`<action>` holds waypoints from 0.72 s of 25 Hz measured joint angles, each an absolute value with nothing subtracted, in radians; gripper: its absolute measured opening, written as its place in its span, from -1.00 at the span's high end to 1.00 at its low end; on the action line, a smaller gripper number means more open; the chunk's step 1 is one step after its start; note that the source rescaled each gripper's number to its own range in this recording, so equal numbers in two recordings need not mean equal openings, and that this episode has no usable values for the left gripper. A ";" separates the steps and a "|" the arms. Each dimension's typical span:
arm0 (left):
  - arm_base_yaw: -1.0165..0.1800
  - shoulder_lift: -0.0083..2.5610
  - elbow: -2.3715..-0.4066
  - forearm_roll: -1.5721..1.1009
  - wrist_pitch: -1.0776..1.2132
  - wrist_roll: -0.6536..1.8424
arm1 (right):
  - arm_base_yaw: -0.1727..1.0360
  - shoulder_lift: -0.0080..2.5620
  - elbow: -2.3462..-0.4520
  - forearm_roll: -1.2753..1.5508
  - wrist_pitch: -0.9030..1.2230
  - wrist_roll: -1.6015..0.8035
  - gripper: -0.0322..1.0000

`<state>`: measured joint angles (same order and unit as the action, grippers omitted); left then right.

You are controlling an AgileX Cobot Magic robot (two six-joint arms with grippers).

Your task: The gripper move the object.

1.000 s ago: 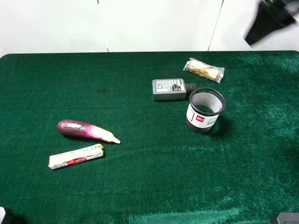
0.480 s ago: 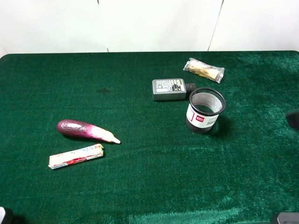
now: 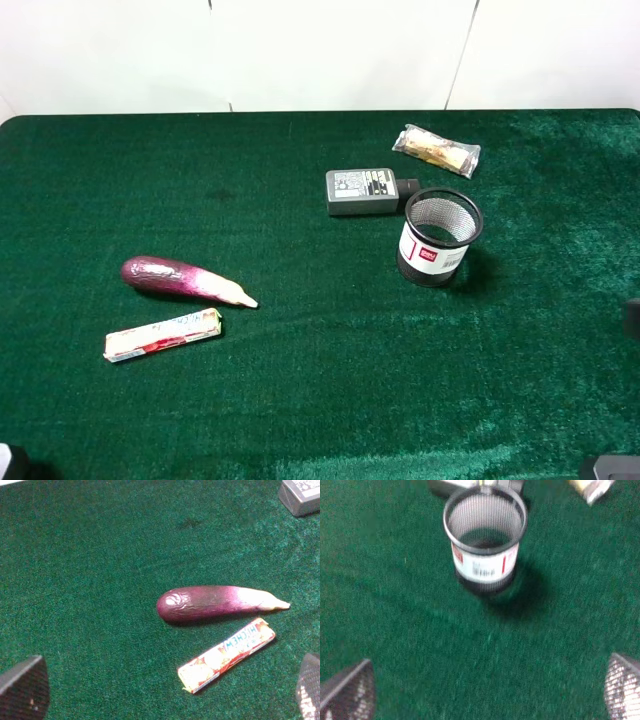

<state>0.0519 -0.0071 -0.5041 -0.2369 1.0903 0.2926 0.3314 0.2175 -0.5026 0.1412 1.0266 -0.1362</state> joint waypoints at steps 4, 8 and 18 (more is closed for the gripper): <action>0.052 -0.007 -0.504 -0.237 1.090 0.293 | 0.325 0.077 -0.503 0.128 1.022 -0.136 -1.00; 0.052 -0.007 -0.504 -0.237 1.090 0.293 | 0.234 -0.004 -0.503 0.107 1.024 -0.136 -1.00; 0.053 -0.007 -0.504 -0.236 1.090 0.293 | 0.021 -0.006 -0.503 0.160 1.025 -0.215 -1.00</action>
<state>0.0533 -0.0071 -0.5041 -0.2359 1.0903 0.2926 0.0213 -0.0062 -0.5026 0.1598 1.0255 -0.2154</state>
